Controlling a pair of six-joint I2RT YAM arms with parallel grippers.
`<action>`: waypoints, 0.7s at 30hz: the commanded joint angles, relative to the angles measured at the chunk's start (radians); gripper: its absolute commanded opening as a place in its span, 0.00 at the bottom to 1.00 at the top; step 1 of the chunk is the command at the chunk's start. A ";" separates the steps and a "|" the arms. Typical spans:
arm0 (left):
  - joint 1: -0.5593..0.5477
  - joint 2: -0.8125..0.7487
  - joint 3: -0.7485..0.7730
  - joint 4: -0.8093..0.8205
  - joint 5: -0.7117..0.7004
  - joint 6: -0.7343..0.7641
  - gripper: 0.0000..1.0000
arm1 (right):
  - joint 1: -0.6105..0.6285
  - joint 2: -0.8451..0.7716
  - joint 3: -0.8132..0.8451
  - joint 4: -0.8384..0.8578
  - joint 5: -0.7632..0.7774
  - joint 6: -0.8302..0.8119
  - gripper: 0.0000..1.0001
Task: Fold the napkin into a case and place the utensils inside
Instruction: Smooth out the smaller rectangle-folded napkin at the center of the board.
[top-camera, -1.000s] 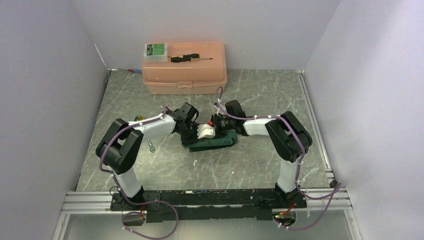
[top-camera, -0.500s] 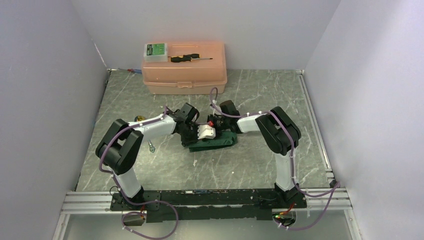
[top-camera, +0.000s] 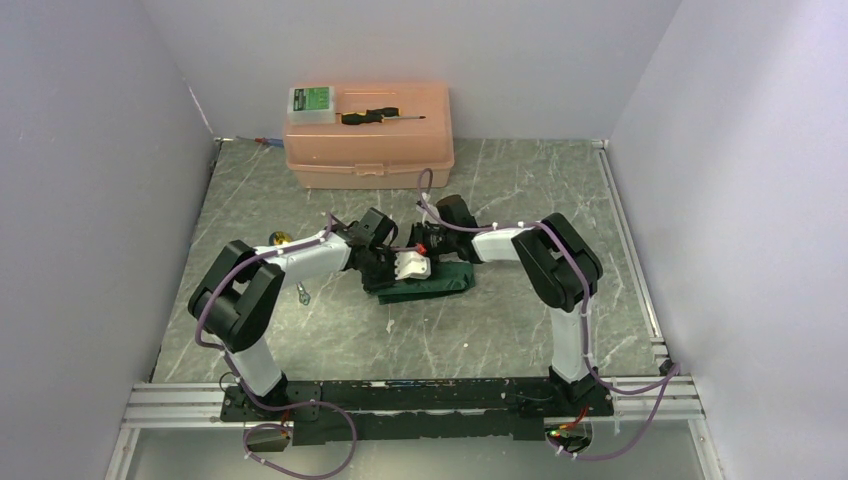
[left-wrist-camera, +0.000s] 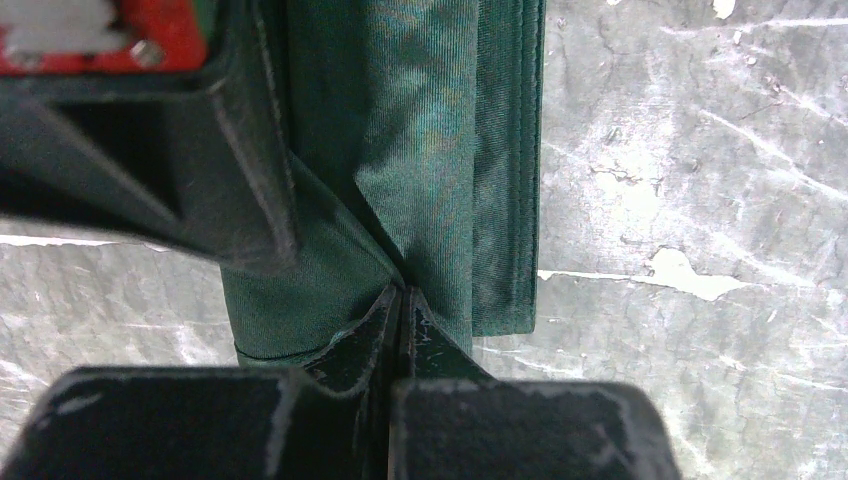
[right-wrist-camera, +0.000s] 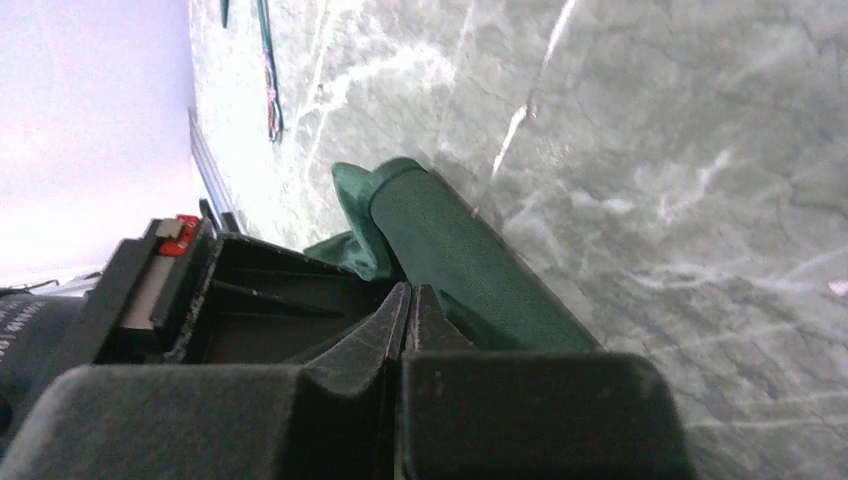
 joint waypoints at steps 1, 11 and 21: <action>-0.013 0.028 -0.041 -0.018 -0.007 0.017 0.03 | 0.008 0.028 0.069 0.003 0.015 -0.013 0.00; -0.012 0.022 0.140 -0.170 -0.043 -0.029 0.19 | 0.008 0.113 0.010 -0.056 0.088 -0.092 0.00; 0.007 -0.042 0.258 -0.340 0.069 -0.032 0.81 | 0.011 0.107 -0.025 -0.043 0.121 -0.114 0.00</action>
